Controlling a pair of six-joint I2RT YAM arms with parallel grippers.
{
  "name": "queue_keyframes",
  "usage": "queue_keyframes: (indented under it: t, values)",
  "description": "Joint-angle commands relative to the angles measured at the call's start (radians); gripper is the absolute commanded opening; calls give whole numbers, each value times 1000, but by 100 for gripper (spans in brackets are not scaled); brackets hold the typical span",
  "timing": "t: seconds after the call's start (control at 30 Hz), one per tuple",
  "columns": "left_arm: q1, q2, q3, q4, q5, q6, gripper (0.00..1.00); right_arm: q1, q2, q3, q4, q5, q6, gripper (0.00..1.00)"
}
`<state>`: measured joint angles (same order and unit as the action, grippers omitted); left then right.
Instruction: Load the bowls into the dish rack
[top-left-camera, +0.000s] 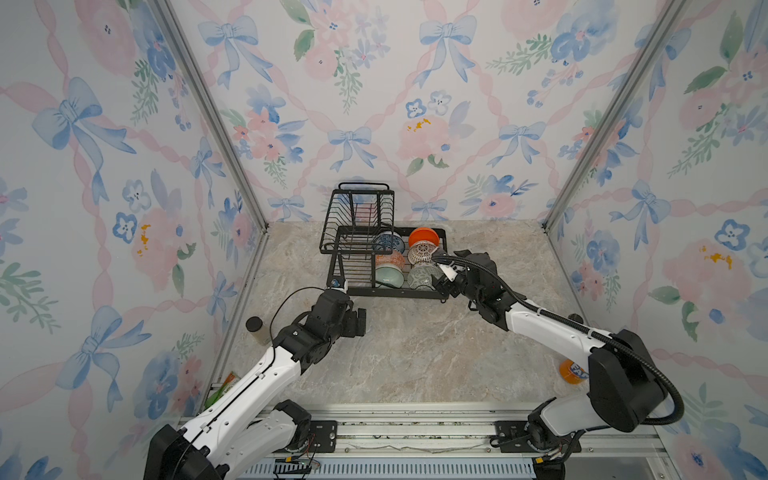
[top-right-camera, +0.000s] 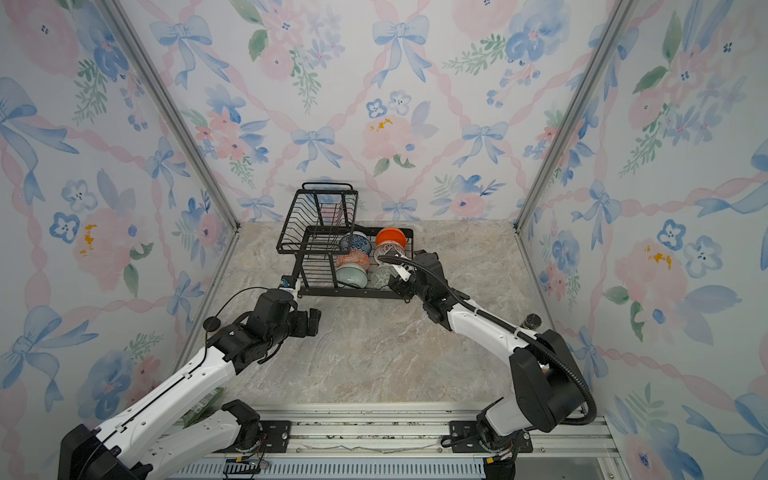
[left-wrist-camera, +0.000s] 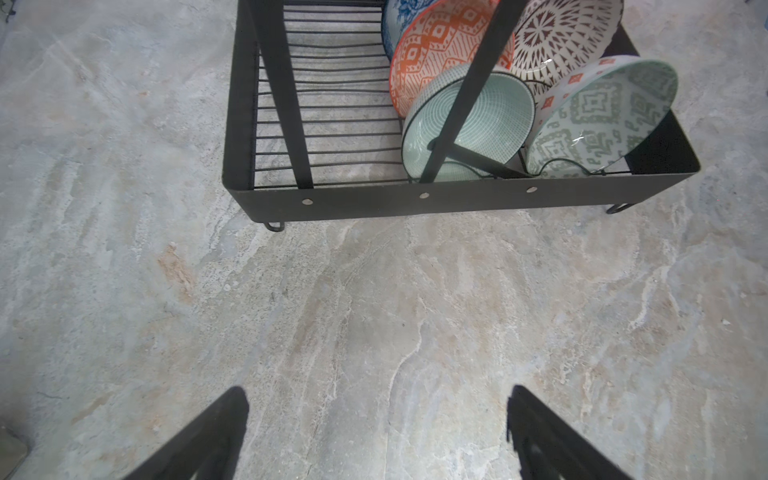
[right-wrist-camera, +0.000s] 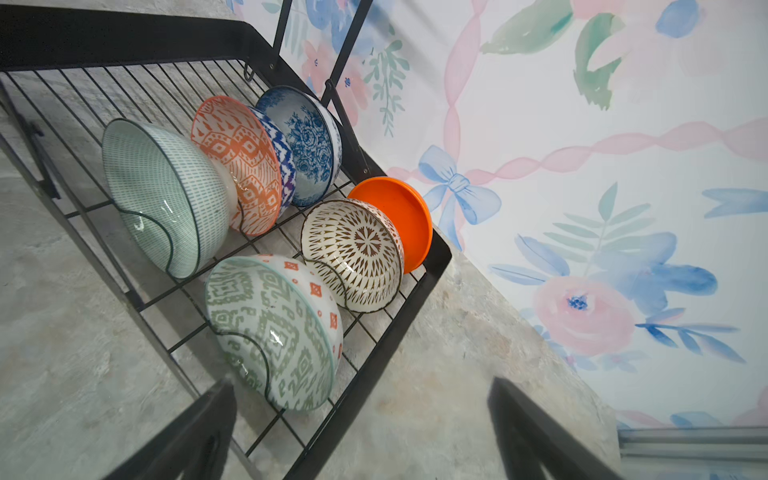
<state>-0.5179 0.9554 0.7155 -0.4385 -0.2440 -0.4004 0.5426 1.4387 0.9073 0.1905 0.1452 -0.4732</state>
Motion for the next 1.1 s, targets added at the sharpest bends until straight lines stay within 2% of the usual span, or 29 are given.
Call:
queue_keyframes:
  t: [0.0, 0.17, 0.33, 0.5, 0.63, 0.8, 0.97, 1.0, 1.07]
  values:
    - [31, -48, -18, 68, -61, 22, 98, -13, -98, -55, -47, -20, 91, 97]
    - [71, -118, -72, 210, -107, 44, 98, -69, -269, -152, -24, -55, 183, 97]
    - [75, -195, -190, 455, -208, 95, 98, -216, -401, -275, 71, -85, 344, 97]
    - [108, -293, -342, 696, -271, 161, 98, -330, -429, -327, 83, -59, 445, 97]
    - [183, -327, -409, 758, -273, 176, 98, -398, -444, -416, 205, -58, 519, 97]
    - [303, -309, -493, 851, -205, 152, 98, -444, -410, -516, 361, -7, 507, 97]
    - [393, -234, -567, 1000, -167, 157, 98, -461, -252, -585, 578, 50, 513, 97]
    - [412, -209, -576, 1030, -155, 162, 98, -453, -216, -586, 614, 66, 481, 97]
    - [441, -148, -583, 1081, -133, 169, 98, -460, -174, -569, 610, 97, 476, 97]
